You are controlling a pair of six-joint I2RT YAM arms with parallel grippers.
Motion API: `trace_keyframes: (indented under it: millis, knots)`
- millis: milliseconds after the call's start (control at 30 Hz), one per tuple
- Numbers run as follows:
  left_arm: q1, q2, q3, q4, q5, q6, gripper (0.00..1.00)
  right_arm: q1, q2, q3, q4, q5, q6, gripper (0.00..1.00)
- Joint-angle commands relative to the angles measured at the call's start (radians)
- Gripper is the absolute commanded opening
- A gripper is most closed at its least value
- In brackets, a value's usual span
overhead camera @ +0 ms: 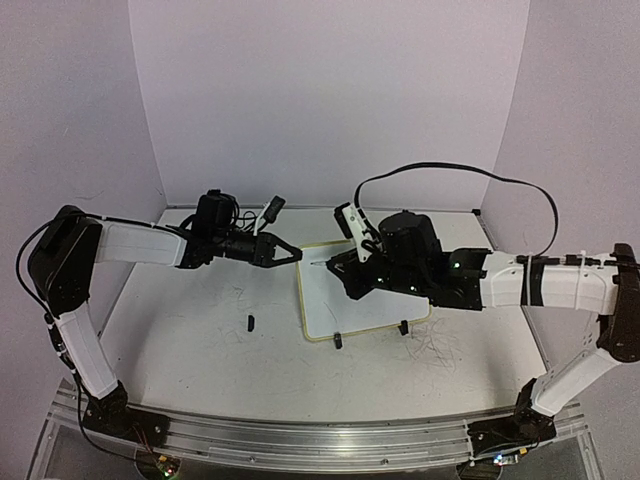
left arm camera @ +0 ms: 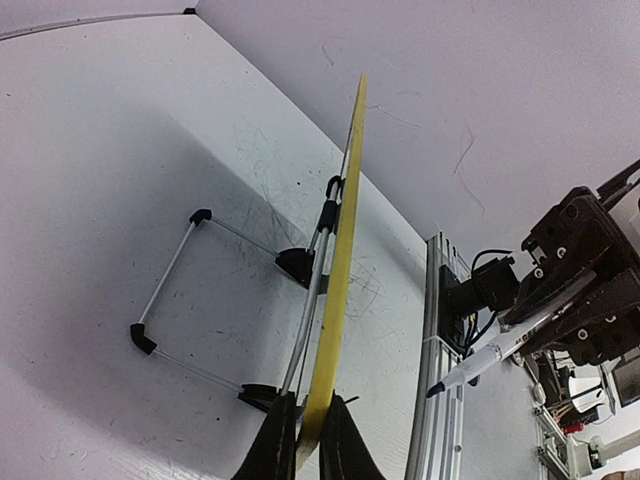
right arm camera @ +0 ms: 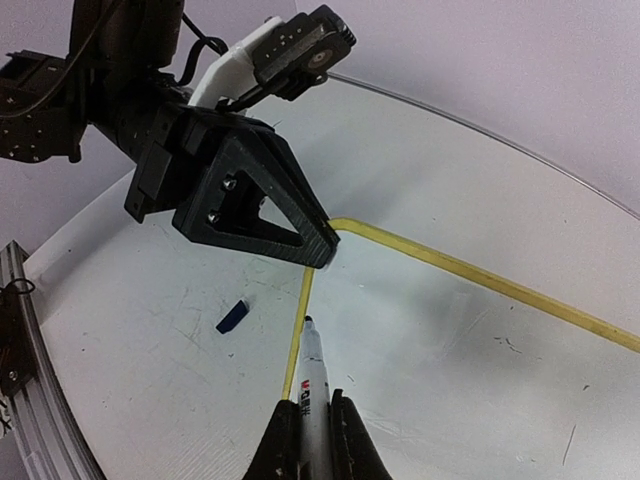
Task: Write a sentence on the whiteboard
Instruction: Hold the whiteboard at the center of the board, then write a sentence on the whiteboard stand.
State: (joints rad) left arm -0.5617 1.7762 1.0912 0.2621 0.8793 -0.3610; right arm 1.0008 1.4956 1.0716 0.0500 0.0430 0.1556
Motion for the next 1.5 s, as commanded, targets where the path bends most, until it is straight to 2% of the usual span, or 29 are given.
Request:
trace_keyframes:
  millis: [0, 233, 1467]
  knots:
    - [0.003, 0.025, 0.024, 0.038, 0.024, 0.014, 0.08, 0.009, 0.038, 0.068, 0.011, 0.064, -0.03, 0.0]
    - [0.003, 0.027, 0.02, 0.037, 0.03, 0.024, 0.06, 0.014, 0.072, 0.095, 0.01, 0.112, -0.04, 0.0]
    - [0.002, 0.028, 0.016, 0.037, 0.041, 0.033, 0.0, 0.028, 0.163, 0.157, 0.016, 0.174, -0.047, 0.0]
